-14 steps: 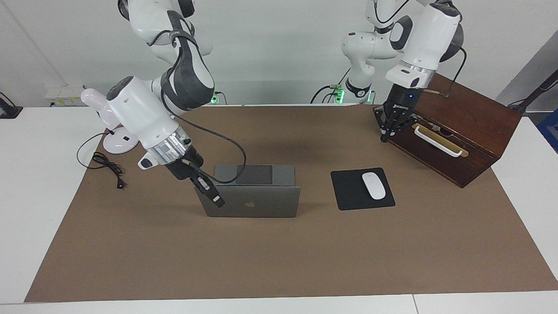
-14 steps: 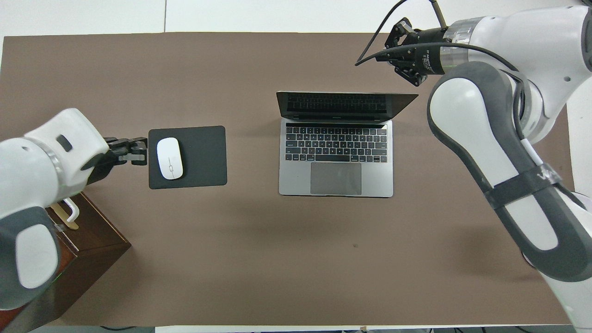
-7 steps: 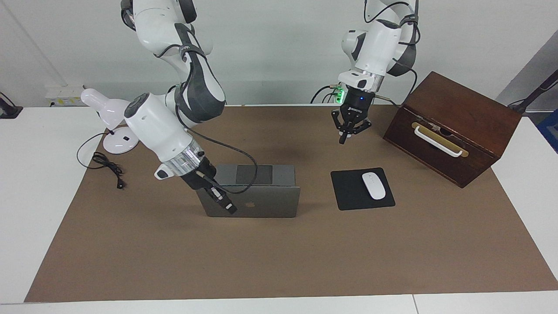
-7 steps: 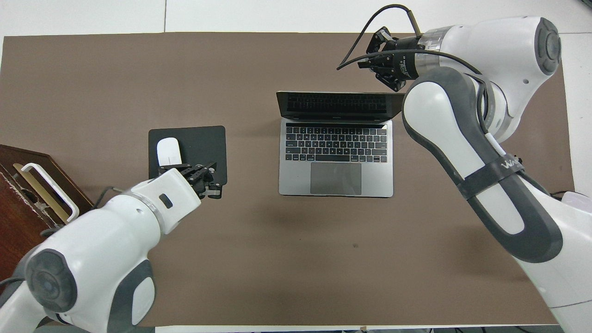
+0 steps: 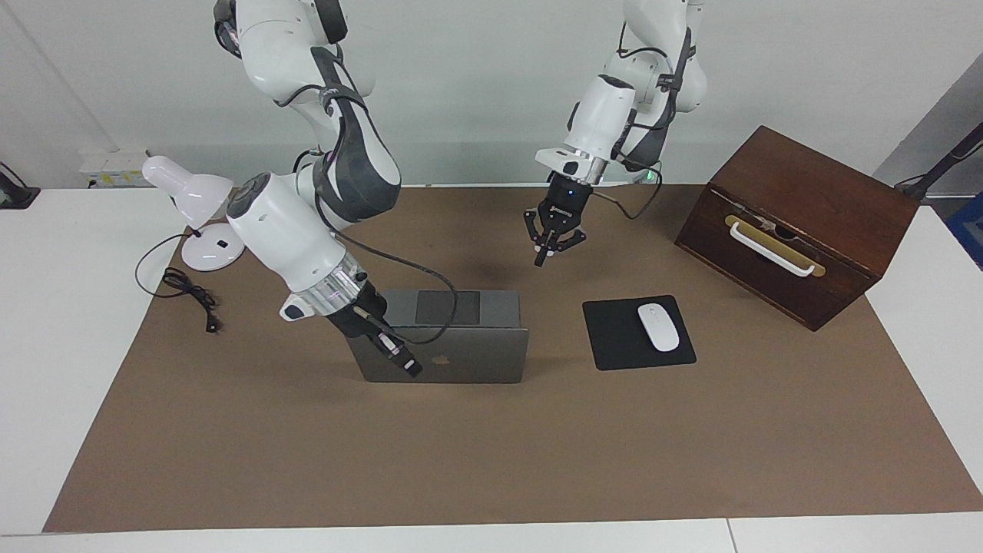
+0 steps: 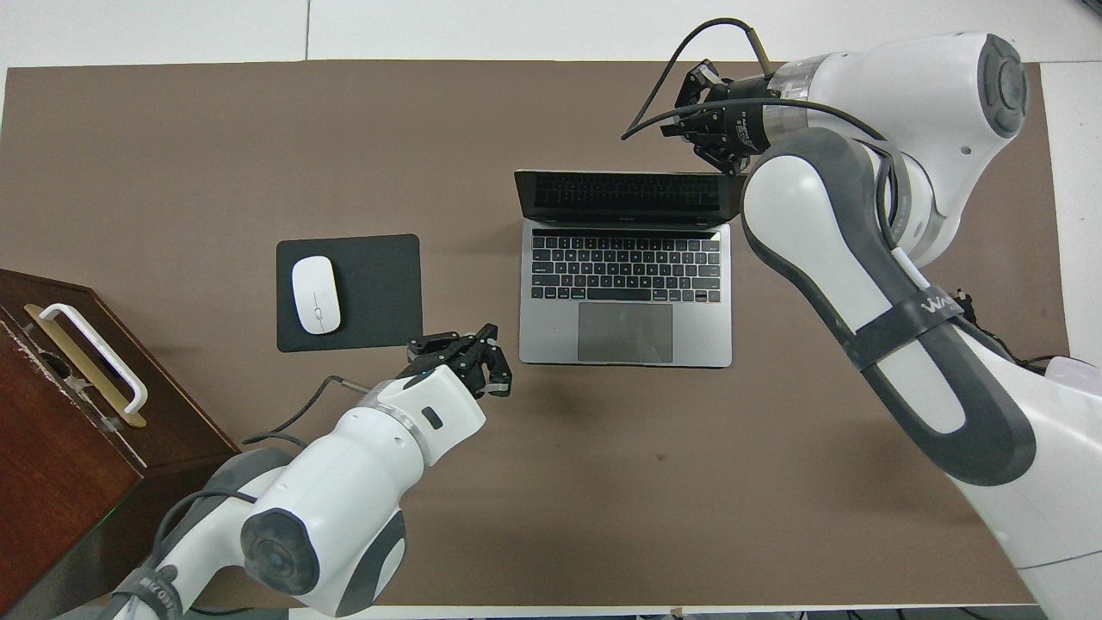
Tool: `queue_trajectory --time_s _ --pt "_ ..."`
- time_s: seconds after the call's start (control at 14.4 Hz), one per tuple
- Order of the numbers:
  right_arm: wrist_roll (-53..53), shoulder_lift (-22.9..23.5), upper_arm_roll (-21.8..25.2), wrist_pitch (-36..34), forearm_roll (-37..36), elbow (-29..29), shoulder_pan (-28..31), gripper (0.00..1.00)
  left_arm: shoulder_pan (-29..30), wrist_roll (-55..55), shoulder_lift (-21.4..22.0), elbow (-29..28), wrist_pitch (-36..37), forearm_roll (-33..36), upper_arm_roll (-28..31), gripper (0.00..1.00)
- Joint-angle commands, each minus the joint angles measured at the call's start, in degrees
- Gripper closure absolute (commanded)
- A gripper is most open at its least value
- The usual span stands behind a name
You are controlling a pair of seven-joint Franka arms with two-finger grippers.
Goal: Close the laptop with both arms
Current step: 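Bring the left gripper to the laptop's near edge while the right gripper reaches the screen, then push the laptop screen down toward the keyboard with the right gripper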
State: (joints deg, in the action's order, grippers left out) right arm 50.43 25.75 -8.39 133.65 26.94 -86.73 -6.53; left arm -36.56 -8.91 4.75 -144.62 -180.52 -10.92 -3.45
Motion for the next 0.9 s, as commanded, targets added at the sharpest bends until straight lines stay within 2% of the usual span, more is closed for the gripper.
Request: queue_trajectory --time_s 0.0,0.21,0.42,0.55,0.83 --pt "0.2 0.7 -0.3 -2.1 -2.0 1.6 0.3 1.0 -2.0 -0.5 -2.8 0.0 -5.0 -1.1 0.9 1.0" --pt "0.2 0.6 -0.3 -2.5 -2.0 1.6 0.3 1.0 -2.7 -0.6 -6.1 0.1 -9.1 -1.1 0.9 1.0" --pt "0.3 0.6 -0.2 -4.4 -2.4 1.6 0.3 1.0 -4.0 -0.6 -11.4 0.5 -15.4 -1.4 0.9 1.0" --pt "0.3 0.6 -0.3 -6.5 -5.3 1.6 0.3 1.0 -4.6 -0.7 -13.3 0.7 -17.1 -1.6 0.9 1.0" --pt "0.3 0.6 -0.3 -8.3 -5.6 2.8 0.3 1.0 -5.2 -0.7 -15.7 0.8 -19.3 -1.6 1.0 1.0"
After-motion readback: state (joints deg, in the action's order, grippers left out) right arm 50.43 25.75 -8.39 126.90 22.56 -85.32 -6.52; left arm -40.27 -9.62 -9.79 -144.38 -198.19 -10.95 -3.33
